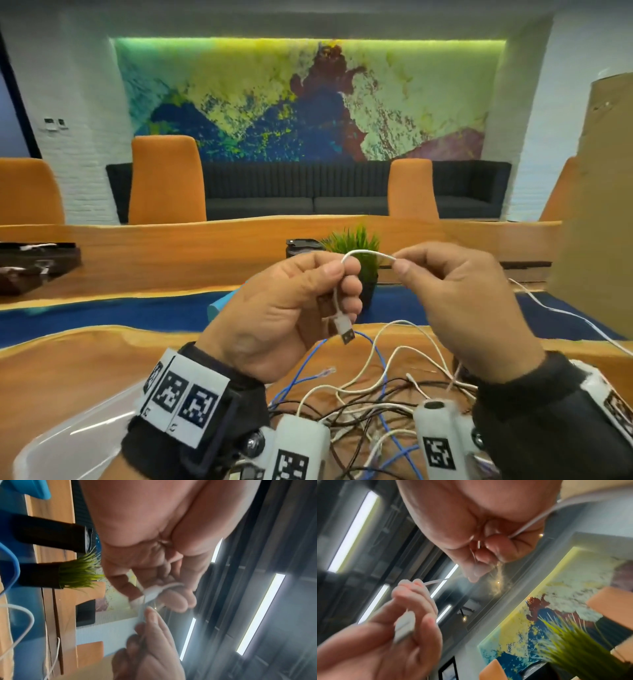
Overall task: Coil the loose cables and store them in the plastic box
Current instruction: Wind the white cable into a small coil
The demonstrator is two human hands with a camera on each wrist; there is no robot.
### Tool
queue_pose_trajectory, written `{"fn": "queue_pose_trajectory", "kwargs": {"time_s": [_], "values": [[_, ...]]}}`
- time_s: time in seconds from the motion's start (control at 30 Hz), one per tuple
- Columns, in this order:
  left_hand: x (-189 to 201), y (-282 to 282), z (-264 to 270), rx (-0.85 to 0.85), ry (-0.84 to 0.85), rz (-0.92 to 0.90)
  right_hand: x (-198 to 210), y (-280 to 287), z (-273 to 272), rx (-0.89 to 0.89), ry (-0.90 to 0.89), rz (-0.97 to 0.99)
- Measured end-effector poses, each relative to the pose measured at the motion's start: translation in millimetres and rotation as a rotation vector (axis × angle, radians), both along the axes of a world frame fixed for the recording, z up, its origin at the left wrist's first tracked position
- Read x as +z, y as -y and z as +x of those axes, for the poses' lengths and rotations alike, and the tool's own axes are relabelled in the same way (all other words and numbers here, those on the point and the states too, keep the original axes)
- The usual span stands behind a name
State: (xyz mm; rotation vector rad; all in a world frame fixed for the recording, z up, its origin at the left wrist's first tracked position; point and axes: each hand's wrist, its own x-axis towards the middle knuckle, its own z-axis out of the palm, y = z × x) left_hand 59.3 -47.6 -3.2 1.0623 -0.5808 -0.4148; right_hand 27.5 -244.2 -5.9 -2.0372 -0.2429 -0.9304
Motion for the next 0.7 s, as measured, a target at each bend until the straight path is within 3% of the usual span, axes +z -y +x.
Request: {"fn": "queue_pose_trajectory", "kwargs": {"time_s": [0.1,0.2,0.3,0.37,0.63,0.7], "values": [[0.3,3.9,0.2,0.146,0.03,-0.099,-1.4,-7.8,-4.1,0.116,-0.065,-0.357],[-3.0,6.2,-0.2,0.341,0.291,0.069,5.0,-13.4,-14.4,0.148,-0.084,-0.675],[-6.6,9.7,-3.3,0.437,0.595,0.317,14.6,-9.1,-22.4,0.157,-0.041,-0.62],[-9.4,11.9,-3.3,0.41,0.66,0.39,18.8,-2.8,-22.4,0.144,0.014,-0.558],[-13.2,7.5,-1.3,0.25,0.49,0.453,8.6,6.8,-1.3,-0.007,0.195,-0.398],[-13.9,5.1,0.7,0.154,0.372,0.369,3.2,7.2,4.5,-0.048,0.195,-0.333]]}}
